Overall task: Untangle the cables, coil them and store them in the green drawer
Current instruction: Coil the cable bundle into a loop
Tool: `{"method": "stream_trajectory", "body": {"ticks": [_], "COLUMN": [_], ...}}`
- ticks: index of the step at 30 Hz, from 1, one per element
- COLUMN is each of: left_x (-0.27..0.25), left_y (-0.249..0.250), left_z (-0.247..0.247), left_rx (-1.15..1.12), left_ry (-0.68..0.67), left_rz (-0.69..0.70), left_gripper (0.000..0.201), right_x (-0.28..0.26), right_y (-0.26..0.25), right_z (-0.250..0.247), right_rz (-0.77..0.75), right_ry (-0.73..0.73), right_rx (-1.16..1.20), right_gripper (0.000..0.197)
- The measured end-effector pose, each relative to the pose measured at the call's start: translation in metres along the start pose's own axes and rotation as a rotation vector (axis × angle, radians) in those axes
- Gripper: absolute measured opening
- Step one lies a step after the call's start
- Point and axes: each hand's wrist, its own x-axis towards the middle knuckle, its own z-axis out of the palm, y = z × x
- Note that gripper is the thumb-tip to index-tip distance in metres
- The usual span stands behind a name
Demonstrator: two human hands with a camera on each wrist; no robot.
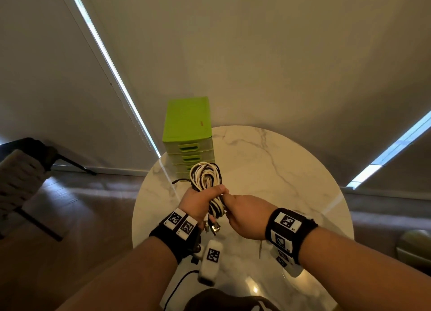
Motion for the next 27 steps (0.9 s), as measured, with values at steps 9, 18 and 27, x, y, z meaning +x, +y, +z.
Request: {"method": "stream_trajectory", "body": {"ticks": [9, 18, 27], "left_x": [0.006, 0.010, -0.001], "left_y": [0.005, -0.004, -0.006], "left_z": [-0.004, 0.006, 0.007], "left_rx": [-0.043, 0.953, 0.652], "left_ry": [0.026, -0.015, -0.011], "left_rz": [0.022, 0.435, 0.335], "left_gripper": [0.027, 0.013, 0.017], "right_x": [-0.013, 0.016, 0.017], "right_y": [0.034, -0.010, 0.007], "right_z": [0.007, -0.037, -0.022], "right_rz": [0.085, 0.158, -0.024], "right_ry": [-0.040, 0.358, 0.418], "right_rx": [0.163, 0.265, 0.112], "right_gripper": [0.061, 0.091, 0.057]}}
